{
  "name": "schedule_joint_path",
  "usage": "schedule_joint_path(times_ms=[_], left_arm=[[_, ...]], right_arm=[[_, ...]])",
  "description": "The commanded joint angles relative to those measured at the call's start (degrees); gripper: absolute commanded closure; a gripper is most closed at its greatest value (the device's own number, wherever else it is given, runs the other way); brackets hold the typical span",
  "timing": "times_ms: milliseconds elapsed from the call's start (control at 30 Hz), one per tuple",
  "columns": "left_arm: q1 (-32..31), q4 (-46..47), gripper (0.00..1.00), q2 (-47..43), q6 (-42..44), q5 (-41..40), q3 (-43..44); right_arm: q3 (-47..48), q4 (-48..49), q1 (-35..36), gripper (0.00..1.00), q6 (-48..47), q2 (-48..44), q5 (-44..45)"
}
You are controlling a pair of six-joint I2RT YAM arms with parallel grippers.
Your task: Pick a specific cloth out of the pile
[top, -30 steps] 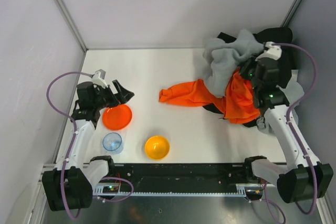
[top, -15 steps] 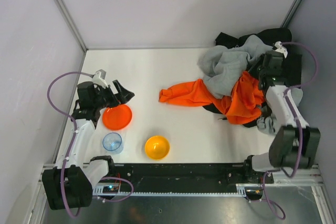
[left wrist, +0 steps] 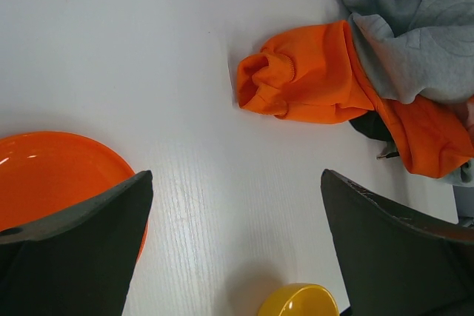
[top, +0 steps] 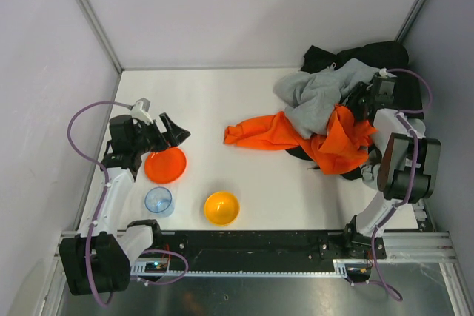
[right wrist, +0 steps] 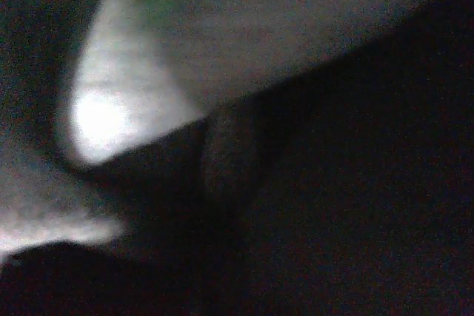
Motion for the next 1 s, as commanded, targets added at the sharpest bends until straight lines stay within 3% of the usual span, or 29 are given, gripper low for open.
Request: schedule_joint_path(times_ms=[0, 367, 733, 967], left_arm=[[0.6, 0.5, 0.0, 0.0, -0.6, 1.7, 1.9], [0.6, 0.6, 0.0, -0.5, -0.6, 1.7, 1.8], [0.6, 0.6, 0.0, -0.5, -0.7, 2.1, 1.8], [0.6, 0.6, 0.0, -0.3, -0.8, 2.3, 1.8]], right_arm=[[-2.7, -11.7, 1.4, 0.39, -3.1, -3.3, 1.2], [-2.8, -19.4, 4.6, 0.02, -5.6, -27.7, 5.1], [-11.3, -28.9, 5.7, 0.01, -4.4, -49.9, 4.1], [-14.3, -33.9, 9.6, 0.01, -3.0, -55.7, 7.2]])
